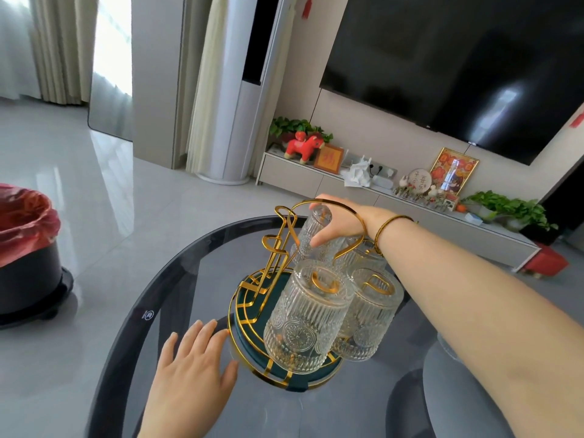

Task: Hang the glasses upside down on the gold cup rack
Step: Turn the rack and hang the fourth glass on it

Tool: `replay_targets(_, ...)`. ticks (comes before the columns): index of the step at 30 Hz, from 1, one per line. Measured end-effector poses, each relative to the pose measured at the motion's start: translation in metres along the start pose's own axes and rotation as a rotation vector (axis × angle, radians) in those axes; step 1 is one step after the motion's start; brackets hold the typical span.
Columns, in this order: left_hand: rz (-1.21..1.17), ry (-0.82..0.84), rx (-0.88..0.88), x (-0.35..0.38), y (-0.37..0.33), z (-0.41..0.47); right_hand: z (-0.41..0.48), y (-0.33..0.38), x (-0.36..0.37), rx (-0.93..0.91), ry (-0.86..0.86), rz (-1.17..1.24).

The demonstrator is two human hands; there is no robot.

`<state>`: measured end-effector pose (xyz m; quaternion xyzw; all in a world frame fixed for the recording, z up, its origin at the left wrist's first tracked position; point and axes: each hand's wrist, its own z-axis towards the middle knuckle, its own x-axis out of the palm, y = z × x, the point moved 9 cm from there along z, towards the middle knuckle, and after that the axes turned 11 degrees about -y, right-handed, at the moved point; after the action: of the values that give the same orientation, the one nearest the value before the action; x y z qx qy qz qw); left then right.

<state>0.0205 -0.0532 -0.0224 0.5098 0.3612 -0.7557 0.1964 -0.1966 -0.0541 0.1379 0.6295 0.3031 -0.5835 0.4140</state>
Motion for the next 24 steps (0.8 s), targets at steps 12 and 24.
replay_targets(12, -0.011, -0.003, 0.000, -0.001, 0.000, -0.002, -0.003, -0.006, -0.012, 0.082, -0.069, 0.127)
replay_targets(24, -0.012, -0.004, 0.016, -0.002, -0.001, -0.005, -0.075, -0.046, -0.087, 0.225, -0.489, 0.287)
